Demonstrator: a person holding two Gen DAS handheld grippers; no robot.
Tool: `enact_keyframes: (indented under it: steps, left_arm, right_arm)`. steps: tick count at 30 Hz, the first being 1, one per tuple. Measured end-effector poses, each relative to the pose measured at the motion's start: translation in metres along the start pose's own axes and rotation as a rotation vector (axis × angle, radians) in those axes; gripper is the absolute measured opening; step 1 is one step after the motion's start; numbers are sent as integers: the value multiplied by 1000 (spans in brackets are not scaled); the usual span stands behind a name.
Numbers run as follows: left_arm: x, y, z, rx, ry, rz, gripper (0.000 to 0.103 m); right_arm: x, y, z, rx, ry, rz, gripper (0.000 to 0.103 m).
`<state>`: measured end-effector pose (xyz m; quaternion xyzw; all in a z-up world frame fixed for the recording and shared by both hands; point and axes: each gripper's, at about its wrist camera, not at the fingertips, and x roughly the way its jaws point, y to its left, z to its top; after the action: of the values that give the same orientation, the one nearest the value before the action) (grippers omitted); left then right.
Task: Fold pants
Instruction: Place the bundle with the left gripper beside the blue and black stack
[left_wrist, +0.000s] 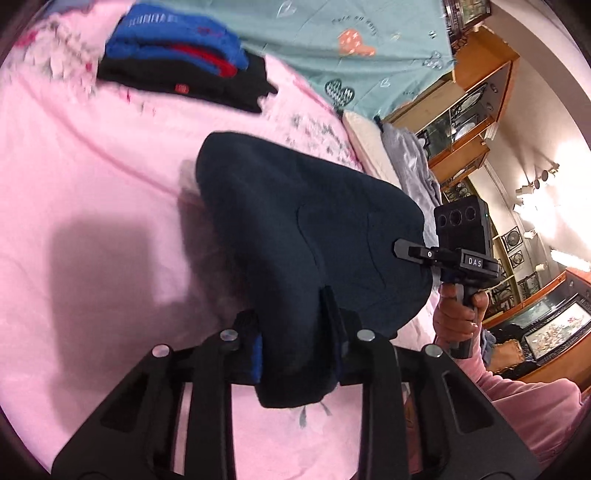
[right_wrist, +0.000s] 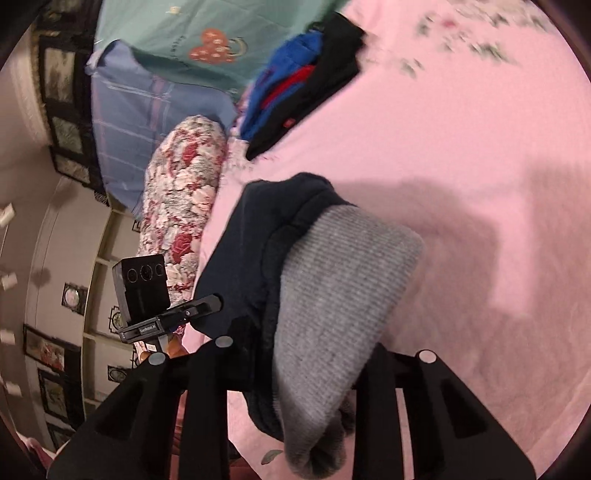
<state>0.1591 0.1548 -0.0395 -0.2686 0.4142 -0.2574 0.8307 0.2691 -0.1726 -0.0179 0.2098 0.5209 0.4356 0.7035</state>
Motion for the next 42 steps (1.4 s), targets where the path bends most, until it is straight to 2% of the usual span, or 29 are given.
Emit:
enact_keyframes:
  steps: [4, 7, 11, 14, 15, 17, 18, 19, 21, 25, 26, 27, 29, 30, 31, 33, 35, 37, 39, 42]
  left_arm:
    - [-32, -11, 22, 65, -141, 46, 27]
    - [-42, 1, 47, 82, -224, 79, 27]
    - [-28, 53, 68, 4, -218, 114, 27]
    - [-4, 105, 67, -111, -137, 199, 27]
    - [1, 117, 63, -139, -109, 213, 28]
    - [1, 129, 60, -184, -95, 180, 31]
    - [-1, 127, 60, -178, -99, 184, 34]
    - [-6, 123, 61, -159, -110, 209, 38]
    - [-11, 115, 61, -124, -124, 266, 40]
    - [-33, 91, 68, -73, -188, 464, 42]
    - [-42, 75, 70, -32, -234, 508, 42]
    - [-46, 70, 71, -7, -254, 520, 44]
    - [-43, 47, 86, 63, -277, 508, 61]
    - [-36, 39, 95, 91, -270, 484, 70]
    - [-26, 33, 102, 135, -253, 455, 71]
    - [-4, 33, 114, 173, -208, 456, 71]
    - [23, 50, 123, 160, -125, 473, 71]
    - [42, 72, 124, 119, -62, 504, 67]
    - [48, 79, 119, 132, -55, 499, 67]
    - [43, 60, 113, 197, -58, 574, 68]
  right_arm:
    - [0, 33, 37, -119, -34, 21, 26]
    - [7, 56, 80, -222, -52, 36, 26]
    - [47, 60, 131, -282, -13, 42, 26]
    - [106, 22, 155, -250, 81, 17, 29]
    - [122, 5, 157, -217, 103, -12, 30]
    - [149, -28, 155, -142, 135, -85, 43]
    - [147, -39, 153, -116, 104, 4, 46]
    - [141, -45, 152, -92, 97, 51, 49]
    - [123, -49, 149, -74, 82, 19, 58]
    - [70, -41, 134, -148, -10, -150, 60]
    - [57, -33, 130, -180, -44, -178, 60]
    - [45, -20, 126, -225, -94, -188, 60]
    - [33, -1, 122, -292, -147, -144, 60]
    - [32, 13, 122, -322, -165, -106, 60]
    - [37, 23, 123, -343, -176, -79, 61]
    - [59, 37, 130, -376, -180, -51, 61]
    - [86, 38, 140, -373, -175, -76, 61]
    - [117, 19, 146, -333, -138, -137, 61]
    - [143, -1, 145, -292, -112, -181, 60]
    - [141, -2, 132, -357, -163, -178, 59]
